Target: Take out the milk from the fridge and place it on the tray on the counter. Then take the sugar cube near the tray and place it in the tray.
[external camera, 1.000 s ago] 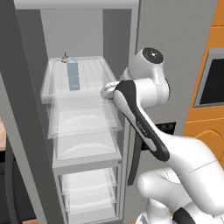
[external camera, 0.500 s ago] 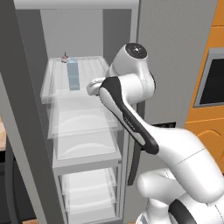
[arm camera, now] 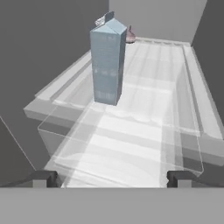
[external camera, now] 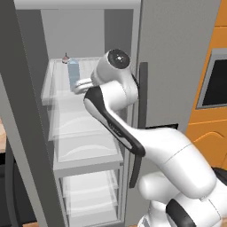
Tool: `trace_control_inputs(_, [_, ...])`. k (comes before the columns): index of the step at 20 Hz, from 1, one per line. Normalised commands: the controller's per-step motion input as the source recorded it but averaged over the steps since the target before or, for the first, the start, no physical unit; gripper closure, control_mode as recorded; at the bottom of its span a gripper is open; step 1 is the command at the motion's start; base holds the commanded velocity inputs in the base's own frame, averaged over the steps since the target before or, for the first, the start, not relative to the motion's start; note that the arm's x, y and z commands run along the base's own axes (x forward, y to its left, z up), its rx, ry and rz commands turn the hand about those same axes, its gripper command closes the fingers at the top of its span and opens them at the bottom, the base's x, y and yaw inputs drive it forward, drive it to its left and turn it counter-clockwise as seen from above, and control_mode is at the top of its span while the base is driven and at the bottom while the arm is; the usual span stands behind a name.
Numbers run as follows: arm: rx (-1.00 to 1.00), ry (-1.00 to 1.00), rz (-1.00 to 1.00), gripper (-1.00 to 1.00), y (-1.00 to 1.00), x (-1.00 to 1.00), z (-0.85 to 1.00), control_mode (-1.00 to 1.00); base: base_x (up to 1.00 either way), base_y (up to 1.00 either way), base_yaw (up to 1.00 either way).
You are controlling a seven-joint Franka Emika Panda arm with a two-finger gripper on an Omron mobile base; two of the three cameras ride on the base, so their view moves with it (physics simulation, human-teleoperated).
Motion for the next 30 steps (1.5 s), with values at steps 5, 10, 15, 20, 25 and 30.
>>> trace_control_inputs(5, [0.00, -0.16, 0.00, -1.00, 0.31, 0.25, 0.00, -1.00, 0.00, 0.00, 0.00])
trace_control_inputs(10, [0.00, -0.02, 0.00, -1.00, 0.11, 0.44, 0.00, -1.00, 0.00, 0.00, 0.00])
trace_control_inputs(15, [0.00, 0.00, 0.00, -1.00, 0.00, 0.39, 0.07, -1.00, 0.00, 0.00, 0.00])
trace_control_inputs(20, [0.00, 0.00, 0.00, -1.00, 0.02, 0.37, 0.10, -1.00, 0.00, 0.00, 0.00])
trace_control_inputs(25, [0.00, 0.00, -0.03, -1.00, 0.21, 0.34, 0.04, -1.00, 0.00, 0.00, 0.00])
trace_control_inputs(30, [0.00, -0.06, 0.00, -1.00, 0.18, 0.22, 0.00, -1.00, 0.00, 0.00, 0.00])
